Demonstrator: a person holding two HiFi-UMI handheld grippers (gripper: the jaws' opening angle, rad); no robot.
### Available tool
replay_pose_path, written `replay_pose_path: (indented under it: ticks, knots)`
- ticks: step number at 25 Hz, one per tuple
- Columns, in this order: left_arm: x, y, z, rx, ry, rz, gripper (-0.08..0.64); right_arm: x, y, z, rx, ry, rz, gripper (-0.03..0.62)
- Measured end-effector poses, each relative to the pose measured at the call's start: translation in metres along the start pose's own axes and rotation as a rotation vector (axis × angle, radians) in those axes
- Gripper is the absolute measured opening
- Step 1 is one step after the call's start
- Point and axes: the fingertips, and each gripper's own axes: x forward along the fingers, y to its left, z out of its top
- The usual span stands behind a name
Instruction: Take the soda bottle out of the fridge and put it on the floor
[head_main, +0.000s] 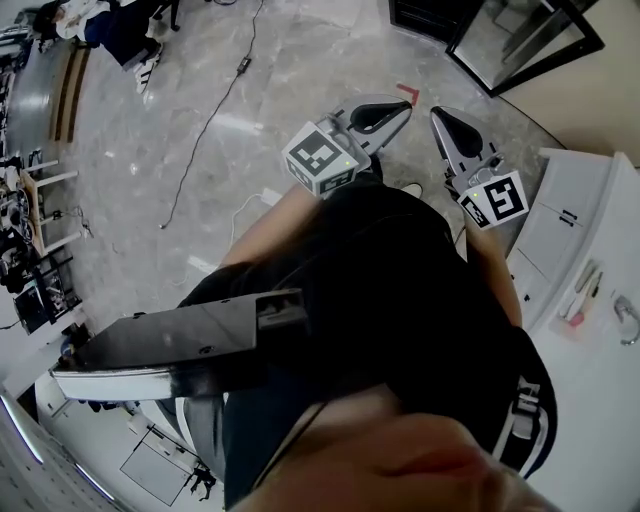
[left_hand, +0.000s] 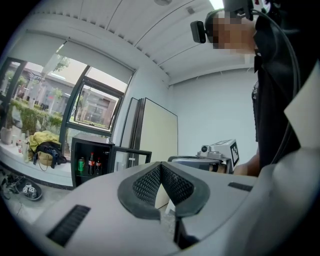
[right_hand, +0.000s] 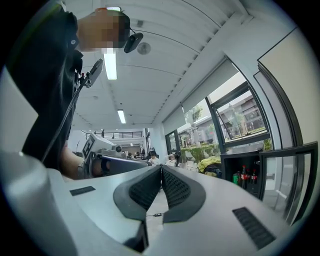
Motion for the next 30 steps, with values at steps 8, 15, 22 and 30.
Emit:
replay_pose_path:
  ticks: [8, 15, 22, 30]
  knots:
    - [0.012, 0.076, 0.011, 0.000, 0.008, -0.081, 0.005, 0.067, -0.035, -0.001, -0.020, 0.033, -0.045, 0.014]
    - [0.012, 0.151, 0.032, 0.026, 0.001, -0.146, 0.005, 0.138, -0.069, 0.006, -0.028, 0.038, -0.107, 0.014]
    - [0.011, 0.200, 0.037, 0.007, 0.009, -0.190, 0.005, 0.181, -0.089, 0.003, -0.027, 0.038, -0.165, 0.014]
    - [0.023, 0.233, 0.035, -0.020, 0.010, -0.184, 0.005, 0.201, -0.114, -0.003, -0.024, 0.062, -0.176, 0.014]
